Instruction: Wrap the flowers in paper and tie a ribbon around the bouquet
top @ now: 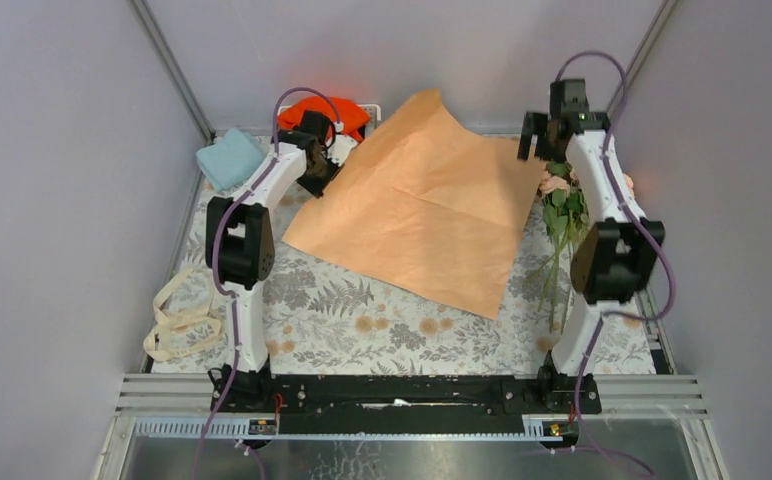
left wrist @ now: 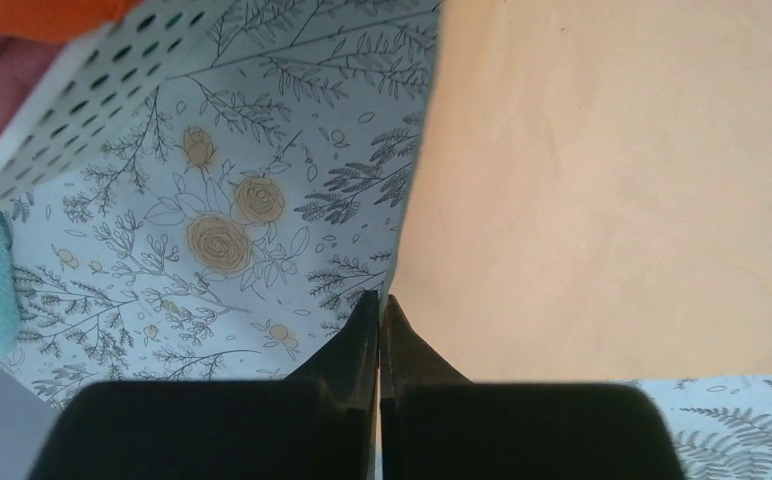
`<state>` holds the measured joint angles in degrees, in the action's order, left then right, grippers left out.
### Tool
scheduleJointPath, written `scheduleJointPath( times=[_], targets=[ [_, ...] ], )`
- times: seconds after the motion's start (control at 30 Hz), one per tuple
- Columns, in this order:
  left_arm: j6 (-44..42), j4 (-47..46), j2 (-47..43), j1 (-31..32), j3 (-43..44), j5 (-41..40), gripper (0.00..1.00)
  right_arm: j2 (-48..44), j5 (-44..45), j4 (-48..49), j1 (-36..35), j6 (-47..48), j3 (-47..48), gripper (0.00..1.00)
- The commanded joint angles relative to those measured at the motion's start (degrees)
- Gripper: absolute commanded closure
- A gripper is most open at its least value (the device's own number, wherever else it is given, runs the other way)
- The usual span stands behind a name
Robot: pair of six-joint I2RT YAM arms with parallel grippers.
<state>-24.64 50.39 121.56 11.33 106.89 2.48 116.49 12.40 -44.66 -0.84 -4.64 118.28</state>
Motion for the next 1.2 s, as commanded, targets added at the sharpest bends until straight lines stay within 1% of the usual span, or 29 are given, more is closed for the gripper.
scheduleJointPath(
  times=[0.0,0.03,0.07,0.13,0.2,0.3,0.33,0.37,0.4,0.43,0.5,0.63,0.73,0.77,0.8,0.83,0.9,0.93,1.0,1.07,1.13,1.17],
  targets=[
    [-2.6,-4.47,-2.6,-0.47,-2.33,-2.15,1.0,-23.77,-11.52,10.93,-1.87,-8.3,-31.17,0.05],
    [-3.5,-4.97,-2.82,-0.44,-2.86,-2.21,1.0,-26.37,-12.95,12.77,-2.83,-8.61,-37.65,0.06],
    [-4.84,-5.56,-3.19,-0.43,-3.57,-2.26,1.0,-27.88,-14.18,13.15,-4.85,-8.35,-40.54,0.07],
    [-8.25,-7.09,-4.43,-0.43,-5.66,-3.1,1.0,-28.15,-15.36,11.1,-8.9,-7.73,-43.49,0.11],
    [-12.14,-8.63,-6.12,-0.43,-7.94,-3.33,1.0,-27.17,-16.95,9.81,-14.83,-7.26,-46.01,0.14],
    [-15.84,-12.35,-8.48,-0.31,-11.65,-3.02,1.0,-24.8,-15.57,13.05,-24.2,-8.11,-50.28,0.15],
    [-16.31,-13.18,-8.74,-0.19,-12.17,-3.42,1.0,-23.52,-16.23,14.66,-27.03,-7.66,-51.19,0.15],
    [-16.43,-13.64,-8.61,-0.1,-12.12,-4.07,1.0,-21.85,-15.09,14.66,-29.66,-7.0,-51.15,0.15],
    [-16.41,-13.91,-8.35,-0.08,-11.88,-4.73,1.0,-19.94,-11.95,13.78,-32.28,-7.12,-50.8,0.16],
    [-16.45,-14.37,-8.05,-0.08,-11.73,-5.5,1.0,-18.42,-9.74,13.43,-34.25,-7.35,-50.81,0.16],
    [-17.72,-15.39,-7.75,-0.08,-12.04,-6.61,1.0,-16.53,-9.52,15.01,-37.02,-8.73,-52.6,0.17],
    [-22.93,-18.66,-7.59,-0.3,-12.67,-8.44,1.0,-13.64,-12.07,18.07,-41.92,-11.67,-56.14,0.19],
    [-24.36,-20.67,-5.73,-0.43,-9.71,-10.93,1.0,-10.32,-19.32,20.93,-47.38,-13.99,-57.54,0.2],
    [-23.98,-20.68,-4.88,-0.36,-8.11,-11.82,0.92,-9.36,-21.54,21.83,-49.38,-14.83,-57.28,0.2],
    [-23.46,-20.61,-4.1,-0.35,-6.44,-12.74,0.63,-8.75,-23.98,22.85,-51.85,-15.79,-56.55,0.21],
    [-22.73,-20.61,-3.67,-0.35,-5.23,-13.24,0.5,-8.44,-26.27,24.0,-53.66,-16.57,-55.86,0.21],
    [-20.5,-20.58,-3.55,-0.36,-3.11,-14.07,0.14,-8.69,-30.98,26.26,-56.24,-17.73,-54.07,0.21],
    [-19.32,-20.44,-3.9,-0.36,-2.65,-14.22,0.03,-9.43,-33.03,27.09,-56.95,-17.89,-53.15,0.21],
    [-17.09,-20.07,-5.47,-0.37,-3.2,-14.2,0.01,-12.01,-35.93,27.44,-57.05,-17.61,-51.47,0.2],
    [-15.35,-18.82,-8.53,-0.43,-6.11,-13.1,0.01,-15.59,-34.0,25.31,-55.93,-16.12,-50.32,0.17],
    [-13.9,-18.12,-13.02,-0.53,-10.68,-11.35,0.02,-19.74,-31.69,23.06,-52.0,-15.99,-50.99,0.16],
    [-12.94,-18.03,-16.42,-0.61,-13.47,-10.31,0.01,-22.2,-30.1,22.55,-48.81,-16.7,-52.17,0.16]
  ],
)
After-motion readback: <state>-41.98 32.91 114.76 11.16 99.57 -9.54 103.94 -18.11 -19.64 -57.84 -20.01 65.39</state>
